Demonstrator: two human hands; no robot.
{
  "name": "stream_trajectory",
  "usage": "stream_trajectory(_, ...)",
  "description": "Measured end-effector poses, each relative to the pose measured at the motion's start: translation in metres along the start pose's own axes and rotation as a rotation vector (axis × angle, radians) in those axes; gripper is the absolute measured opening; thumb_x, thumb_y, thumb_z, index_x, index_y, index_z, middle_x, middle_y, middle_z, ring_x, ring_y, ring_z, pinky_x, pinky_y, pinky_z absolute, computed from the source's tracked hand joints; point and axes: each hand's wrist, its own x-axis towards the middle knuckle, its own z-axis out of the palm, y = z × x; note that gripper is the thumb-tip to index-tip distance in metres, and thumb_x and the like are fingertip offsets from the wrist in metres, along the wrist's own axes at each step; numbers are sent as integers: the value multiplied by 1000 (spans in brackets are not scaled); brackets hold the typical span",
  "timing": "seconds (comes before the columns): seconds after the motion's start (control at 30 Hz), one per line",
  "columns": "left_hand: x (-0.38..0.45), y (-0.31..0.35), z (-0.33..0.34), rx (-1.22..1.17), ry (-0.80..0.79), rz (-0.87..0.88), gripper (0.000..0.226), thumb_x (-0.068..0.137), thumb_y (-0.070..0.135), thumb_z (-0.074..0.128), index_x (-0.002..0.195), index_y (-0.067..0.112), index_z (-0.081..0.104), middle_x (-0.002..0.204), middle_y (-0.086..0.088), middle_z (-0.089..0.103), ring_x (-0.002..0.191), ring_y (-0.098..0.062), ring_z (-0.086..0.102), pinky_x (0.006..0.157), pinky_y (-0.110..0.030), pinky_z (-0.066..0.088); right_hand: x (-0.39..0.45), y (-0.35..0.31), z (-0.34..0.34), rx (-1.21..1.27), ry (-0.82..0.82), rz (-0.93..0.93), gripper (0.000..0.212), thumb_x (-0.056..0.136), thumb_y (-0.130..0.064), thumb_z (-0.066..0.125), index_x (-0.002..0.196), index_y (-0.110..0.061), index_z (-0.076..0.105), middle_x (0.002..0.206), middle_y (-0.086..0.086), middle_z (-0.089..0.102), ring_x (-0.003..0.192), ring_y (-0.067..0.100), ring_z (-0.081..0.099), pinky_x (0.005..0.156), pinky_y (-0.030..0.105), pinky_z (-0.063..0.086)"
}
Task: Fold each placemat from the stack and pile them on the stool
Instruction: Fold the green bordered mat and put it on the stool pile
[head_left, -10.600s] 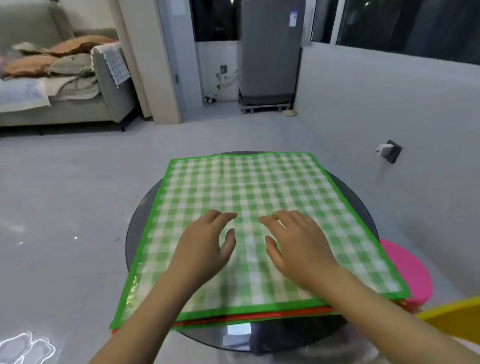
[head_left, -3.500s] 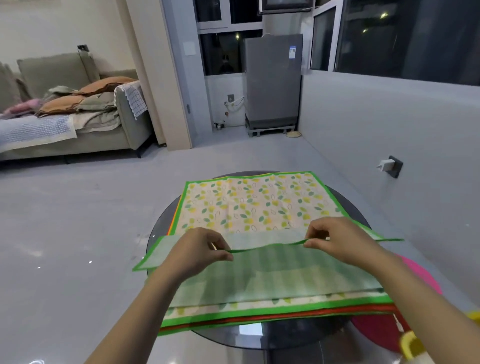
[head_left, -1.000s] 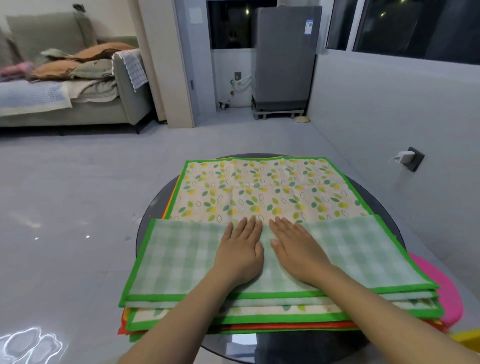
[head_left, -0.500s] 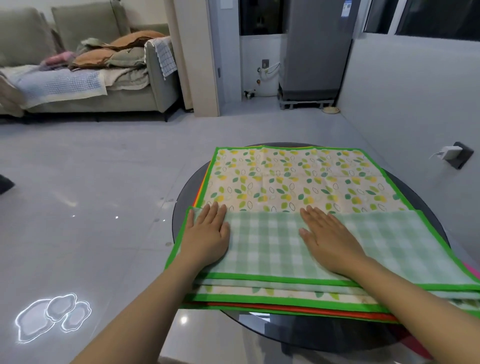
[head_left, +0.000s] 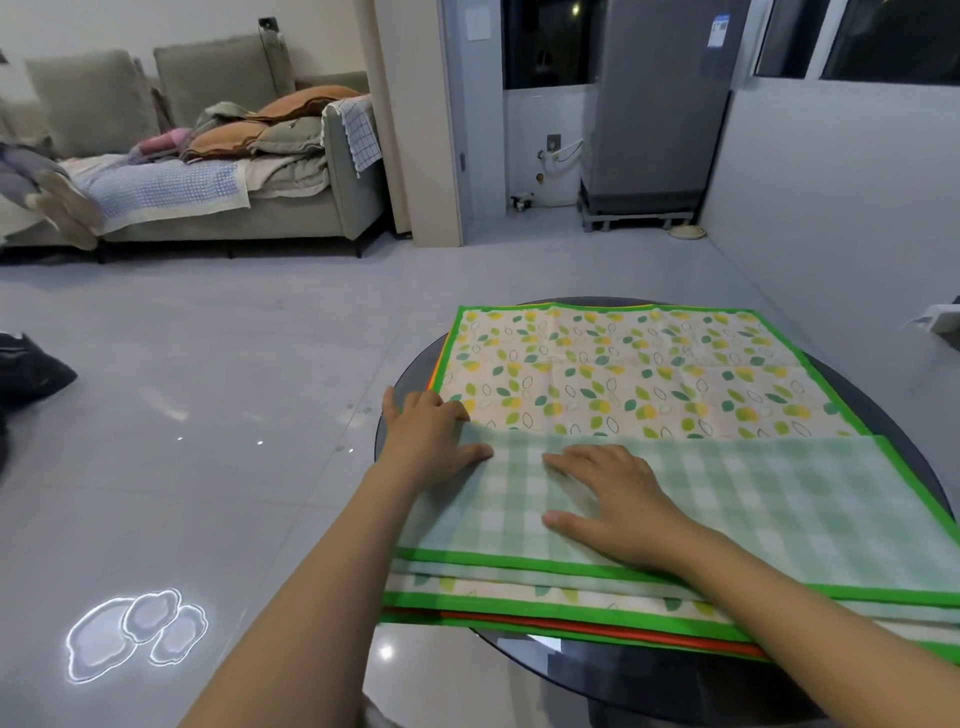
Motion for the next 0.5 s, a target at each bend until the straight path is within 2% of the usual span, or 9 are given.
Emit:
stream_trajectory(0.07, 1, -8, -2, -39, 33, -54, 53, 75, 63, 62, 113, 26, 60, 116, 1, 54, 120, -21, 43, 107, -43, 17, 1, -1, -1, -28, -44, 20, 73, 78, -72, 46, 143, -45, 24, 151, -10, 22, 139, 15, 15, 114, 36, 11)
stream_trajectory(0.1, 1, -13, -3, -98, 58, -85, 49, 75, 59, 66, 108, 24, 61, 109, 3, 55, 113, -20, 48, 97, -38, 26, 2, -1, -1, -33, -63, 27, 73, 79, -72, 47, 143, -46, 22, 151, -9, 20, 140, 15, 13, 115, 36, 10)
stream_trajectory(0.17, -1, -25, -5, -324, 85, -159, 37, 75, 46, 73, 99, 19, 62, 95, 4, 57, 96, -20, 55, 76, -30, 36, 2, 0, -2, -39, -95, 33, 80, 74, -77, 46, 143, -47, 20, 152, -9, 17, 140, 15, 11, 115, 37, 9)
stream_trajectory(0.23, -3, -35, -6, -576, 60, -242, 28, 75, 32, 77, 92, 16, 61, 87, 1, 60, 83, -19, 57, 66, -29, 43, 3, 1, -2, -48, -115, 35, 87, 65, -81, 39, 143, -48, 17, 152, -9, 15, 141, 16, 10, 115, 37, 8)
stream_trajectory(0.4, -6, -55, -7, -973, -9, -411, 25, 74, 21, 80, 89, 11, 63, 84, -5, 62, 80, -21, 58, 70, -34, 49, 3, 0, -6, -56, -190, 33, 109, 46, -90, 28, 144, -48, 9, 154, -10, 6, 143, 17, 2, 116, 38, 5)
stream_trajectory(0.5, -7, -60, -13, -1028, -119, -454, 19, 76, 24, 78, 79, 10, 65, 79, -7, 63, 70, -20, 55, 67, -33, 49, 3, -3, -7, -55, -206, 37, 100, 62, -85, 48, 145, -46, 8, 154, -10, 4, 143, 17, 0, 116, 38, 4)
